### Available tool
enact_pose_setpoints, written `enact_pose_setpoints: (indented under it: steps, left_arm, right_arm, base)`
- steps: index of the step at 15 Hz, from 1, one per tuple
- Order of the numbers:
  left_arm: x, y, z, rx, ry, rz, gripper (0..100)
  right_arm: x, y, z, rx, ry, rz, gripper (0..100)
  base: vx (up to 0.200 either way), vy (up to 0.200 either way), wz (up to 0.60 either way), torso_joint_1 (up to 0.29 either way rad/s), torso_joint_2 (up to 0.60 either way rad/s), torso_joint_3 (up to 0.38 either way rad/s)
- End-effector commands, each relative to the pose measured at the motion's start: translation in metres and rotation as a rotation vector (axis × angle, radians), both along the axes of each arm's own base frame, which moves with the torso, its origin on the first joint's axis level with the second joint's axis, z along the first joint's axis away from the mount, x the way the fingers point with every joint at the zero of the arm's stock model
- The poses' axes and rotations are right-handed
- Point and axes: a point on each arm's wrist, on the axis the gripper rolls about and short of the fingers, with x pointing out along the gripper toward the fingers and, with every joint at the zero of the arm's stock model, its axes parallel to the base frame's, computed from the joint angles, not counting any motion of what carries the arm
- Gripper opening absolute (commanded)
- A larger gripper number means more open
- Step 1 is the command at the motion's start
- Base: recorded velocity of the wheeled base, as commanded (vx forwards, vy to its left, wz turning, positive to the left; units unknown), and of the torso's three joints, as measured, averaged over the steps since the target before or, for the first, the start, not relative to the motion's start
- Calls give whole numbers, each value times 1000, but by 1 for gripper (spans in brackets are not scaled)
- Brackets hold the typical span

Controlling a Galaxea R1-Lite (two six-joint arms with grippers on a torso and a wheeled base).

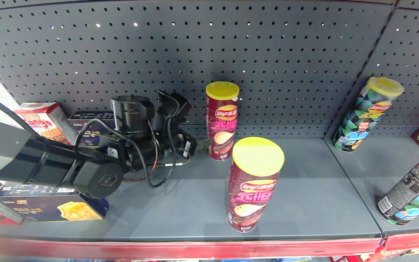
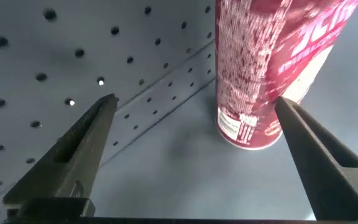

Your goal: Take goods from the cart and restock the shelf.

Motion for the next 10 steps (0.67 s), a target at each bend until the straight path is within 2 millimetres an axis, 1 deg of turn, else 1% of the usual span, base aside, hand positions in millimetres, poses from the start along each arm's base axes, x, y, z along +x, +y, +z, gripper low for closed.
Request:
enact_pose_setpoints:
  steps: [1, 4, 5, 7, 9, 10]
  left_arm:
    - [0, 1, -2, 7, 3, 24, 100]
    - [-1, 3, 1, 6, -44, 103, 100]
    - [-4, 5, 4, 0, -67, 143, 100]
    - [-13, 8, 8, 6, -71, 161, 100]
    - [-12, 13, 6, 37, -79, 171, 100]
    - [-11, 14, 8, 36, -87, 183, 100]
  right_arm:
    - [0, 0, 0, -1, 0, 0, 100]
    - [0, 0, 0, -1, 0, 0, 100]
    - [0, 0, 0, -1, 0, 0, 100]
    - [0, 0, 0, -1, 0, 0, 100]
    - [0, 0, 0, -1, 0, 0, 100]
    - [0, 0, 0, -1, 0, 0, 100]
  base:
    - [0, 0, 0, 0, 0, 0]
    - [0, 0, 0, 0, 0, 0]
    - [0, 0, 0, 0, 0, 0]
    - [0, 0, 0, 0, 0, 0]
    - [0, 0, 0, 0, 0, 0]
    - [0, 0, 0, 0, 0, 0]
